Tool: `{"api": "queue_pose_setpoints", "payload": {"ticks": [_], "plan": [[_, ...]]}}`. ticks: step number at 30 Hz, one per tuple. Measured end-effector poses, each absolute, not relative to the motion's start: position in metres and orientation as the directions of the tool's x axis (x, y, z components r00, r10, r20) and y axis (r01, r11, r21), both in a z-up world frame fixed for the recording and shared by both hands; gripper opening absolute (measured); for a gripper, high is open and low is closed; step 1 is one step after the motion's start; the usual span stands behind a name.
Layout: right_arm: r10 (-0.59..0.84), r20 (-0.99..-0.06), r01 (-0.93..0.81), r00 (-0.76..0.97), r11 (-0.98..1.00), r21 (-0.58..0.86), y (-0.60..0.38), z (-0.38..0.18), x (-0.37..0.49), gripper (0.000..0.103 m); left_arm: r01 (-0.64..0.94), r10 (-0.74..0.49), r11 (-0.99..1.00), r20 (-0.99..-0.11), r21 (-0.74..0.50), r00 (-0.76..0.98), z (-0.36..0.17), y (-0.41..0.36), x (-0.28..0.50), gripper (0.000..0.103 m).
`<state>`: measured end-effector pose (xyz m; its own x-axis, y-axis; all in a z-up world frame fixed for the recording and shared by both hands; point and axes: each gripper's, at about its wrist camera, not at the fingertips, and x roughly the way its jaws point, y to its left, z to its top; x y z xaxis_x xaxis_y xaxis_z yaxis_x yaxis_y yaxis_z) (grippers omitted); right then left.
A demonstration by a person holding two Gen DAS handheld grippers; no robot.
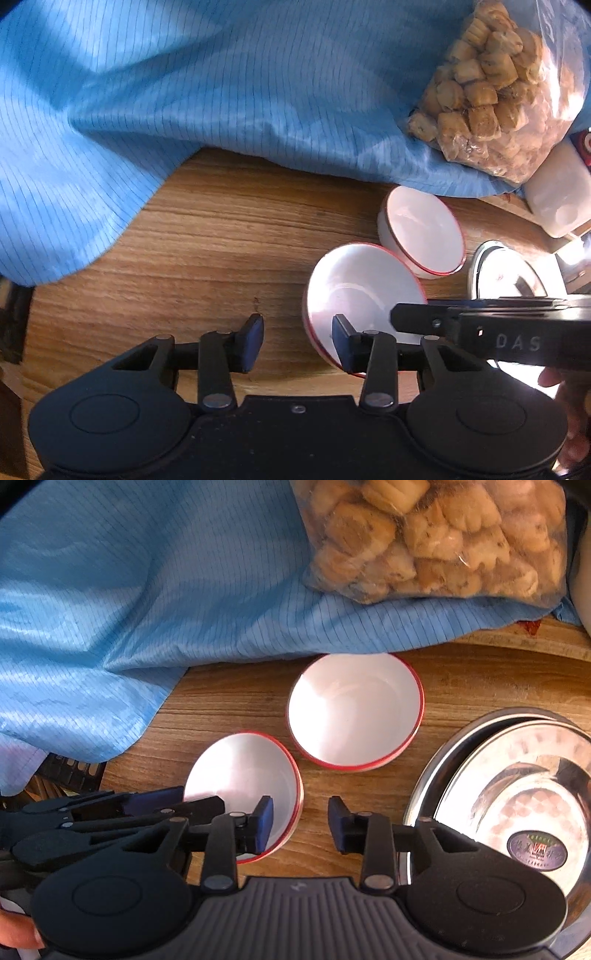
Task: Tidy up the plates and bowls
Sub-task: 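Close both grippers on the white bowl's rim, then lift the white bowl with both grippers and lower it into the steel bowl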
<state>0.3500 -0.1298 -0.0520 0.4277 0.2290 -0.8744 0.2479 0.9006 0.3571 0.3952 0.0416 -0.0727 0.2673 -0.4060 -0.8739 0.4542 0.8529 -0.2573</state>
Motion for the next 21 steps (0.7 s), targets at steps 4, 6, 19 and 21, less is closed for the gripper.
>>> {"api": "queue_pose_setpoints", "payload": {"ticks": [4,6,19,21], "plan": [[0.241,-0.871,0.245,0.427,0.897,0.368,-0.130,-0.053,0.349,0.033,0.420,-0.428,0.856,-0.869,-0.302,0.247,-0.076,0.043,0.393,0.034],[0.254,-0.869,0.242,0.424,0.893,0.379,-0.130,-0.054,0.350,0.032,0.404,-0.445,0.853,-0.864,-0.329,0.235,-0.077,0.045,0.393,0.026],[0.306,-0.857,0.222,0.414,0.879,0.421,-0.129,-0.061,0.347,0.014,0.334,-0.472,0.860,-0.851,-0.386,0.231,-0.078,0.050,0.395,0.010],[0.312,-0.852,0.202,0.421,0.883,0.423,-0.127,-0.057,0.343,0.014,0.330,-0.463,0.865,-0.855,-0.378,0.233,-0.077,0.052,0.391,0.010]]}}
